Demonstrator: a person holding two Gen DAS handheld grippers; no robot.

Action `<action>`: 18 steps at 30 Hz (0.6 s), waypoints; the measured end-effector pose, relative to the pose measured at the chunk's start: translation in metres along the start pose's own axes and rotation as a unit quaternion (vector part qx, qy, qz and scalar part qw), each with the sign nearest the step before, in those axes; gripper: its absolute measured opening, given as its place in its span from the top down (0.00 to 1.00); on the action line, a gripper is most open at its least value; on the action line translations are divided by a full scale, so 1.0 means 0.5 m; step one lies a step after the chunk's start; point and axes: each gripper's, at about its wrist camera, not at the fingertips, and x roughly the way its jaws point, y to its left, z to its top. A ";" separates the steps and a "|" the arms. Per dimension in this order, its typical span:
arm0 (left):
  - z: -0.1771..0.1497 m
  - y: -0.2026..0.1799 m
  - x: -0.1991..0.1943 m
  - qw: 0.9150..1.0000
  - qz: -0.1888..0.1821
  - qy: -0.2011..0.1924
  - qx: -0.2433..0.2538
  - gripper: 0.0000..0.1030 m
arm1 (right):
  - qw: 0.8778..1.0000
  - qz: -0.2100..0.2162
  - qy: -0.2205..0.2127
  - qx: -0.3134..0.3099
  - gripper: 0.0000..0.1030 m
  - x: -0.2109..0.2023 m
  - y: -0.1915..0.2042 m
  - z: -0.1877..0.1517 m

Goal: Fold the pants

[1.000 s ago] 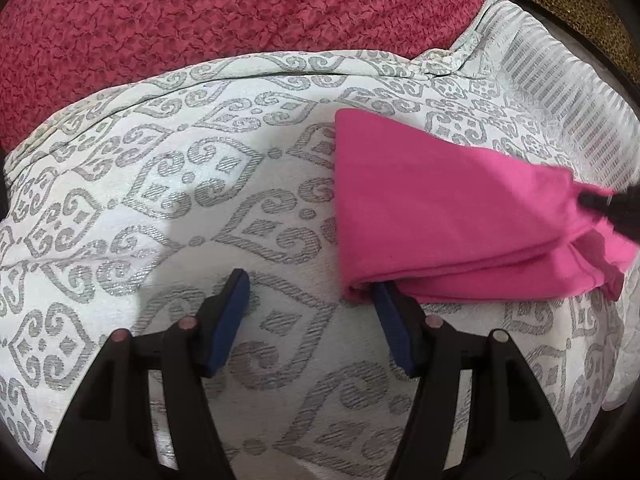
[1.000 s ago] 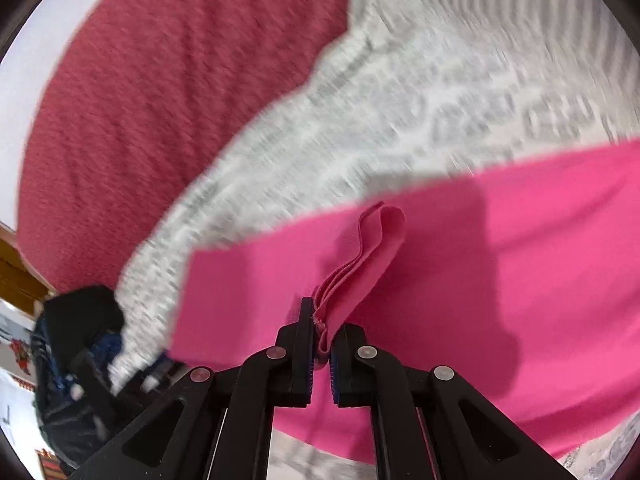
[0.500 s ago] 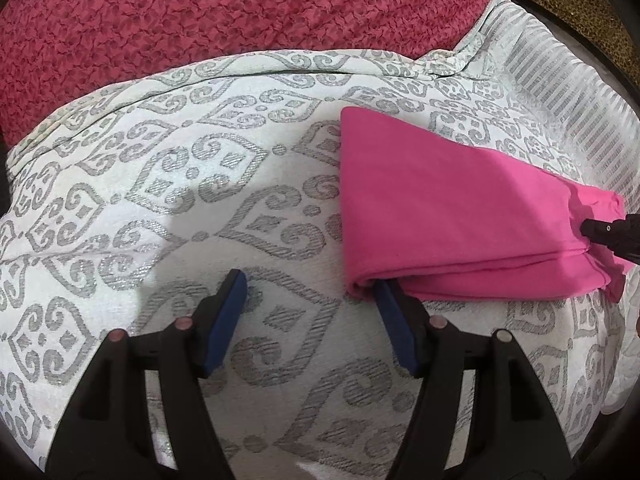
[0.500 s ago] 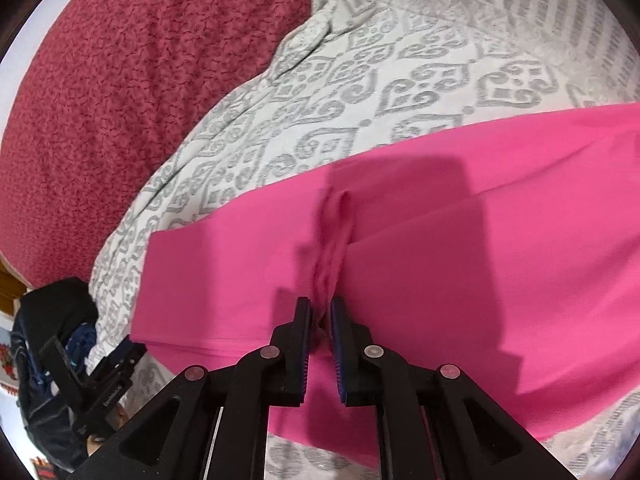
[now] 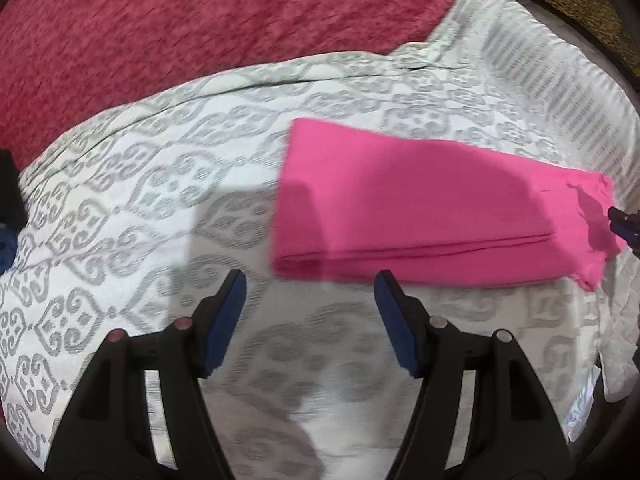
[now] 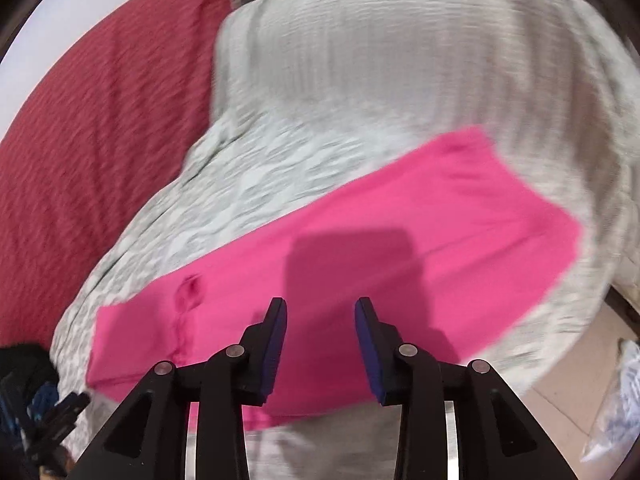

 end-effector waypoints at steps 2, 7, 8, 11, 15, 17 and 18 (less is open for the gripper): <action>0.015 -0.049 -0.007 1.000 -0.007 -0.003 0.024 0.35 | 1.000 -0.007 0.001 0.019 0.65 -0.013 -0.050 0.016; 0.046 -0.205 -0.011 0.995 -0.044 -0.008 0.091 0.35 | 0.999 -0.015 -0.004 0.036 0.65 -0.033 -0.126 0.045; 0.047 -0.239 -0.010 0.993 -0.056 -0.002 0.107 0.35 | 0.999 -0.014 -0.004 0.031 0.65 -0.033 -0.130 0.056; 0.029 -0.355 -0.018 0.980 -0.099 0.012 0.171 0.35 | 1.000 -0.009 -0.009 -0.007 0.63 -0.025 -0.136 0.106; -0.001 -0.467 -0.032 0.960 -0.165 0.029 0.226 0.35 | 0.998 -0.031 0.011 -0.056 0.47 0.024 -0.141 0.190; -0.004 -0.512 -0.032 0.954 -0.167 0.027 0.249 0.35 | 0.997 -0.037 0.018 -0.061 0.46 0.044 -0.144 0.212; -0.002 -0.528 -0.032 0.952 -0.165 0.024 0.258 0.35 | 0.997 -0.031 0.025 -0.062 0.46 0.058 -0.145 0.223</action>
